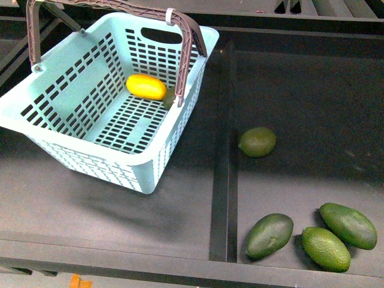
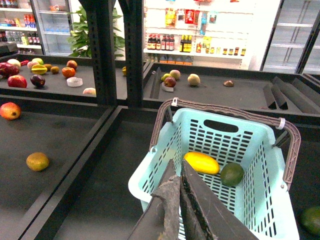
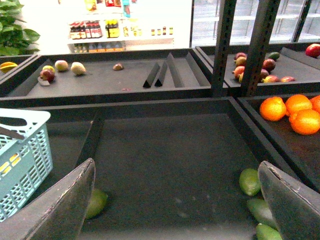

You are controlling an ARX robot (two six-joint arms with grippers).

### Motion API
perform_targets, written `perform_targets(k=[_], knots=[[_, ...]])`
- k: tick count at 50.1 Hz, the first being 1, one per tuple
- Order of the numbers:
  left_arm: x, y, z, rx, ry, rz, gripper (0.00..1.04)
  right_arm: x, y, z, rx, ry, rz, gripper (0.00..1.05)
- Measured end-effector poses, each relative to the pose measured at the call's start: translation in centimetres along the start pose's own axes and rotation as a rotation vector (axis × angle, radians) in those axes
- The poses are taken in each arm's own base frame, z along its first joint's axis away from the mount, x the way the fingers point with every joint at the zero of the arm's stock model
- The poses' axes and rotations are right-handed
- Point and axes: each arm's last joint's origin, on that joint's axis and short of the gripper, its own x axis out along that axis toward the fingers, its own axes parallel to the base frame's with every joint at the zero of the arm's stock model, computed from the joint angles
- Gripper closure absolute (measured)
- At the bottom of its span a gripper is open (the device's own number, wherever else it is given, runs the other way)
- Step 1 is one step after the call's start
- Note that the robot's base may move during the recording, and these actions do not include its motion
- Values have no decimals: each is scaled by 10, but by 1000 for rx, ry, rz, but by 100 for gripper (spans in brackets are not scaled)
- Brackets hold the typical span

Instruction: Pick mango and avocado into basket

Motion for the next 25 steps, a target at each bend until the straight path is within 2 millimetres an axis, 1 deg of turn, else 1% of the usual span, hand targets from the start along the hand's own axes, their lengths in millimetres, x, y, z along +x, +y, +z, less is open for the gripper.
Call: perform_targets(k=[19, 25], knots=[[0, 0, 0, -1, -2, 0, 102, 0, 0, 0, 0, 0, 0, 9], [0, 0, 0, 0, -2, 0, 81, 0, 0, 0, 0, 0, 0, 9]])
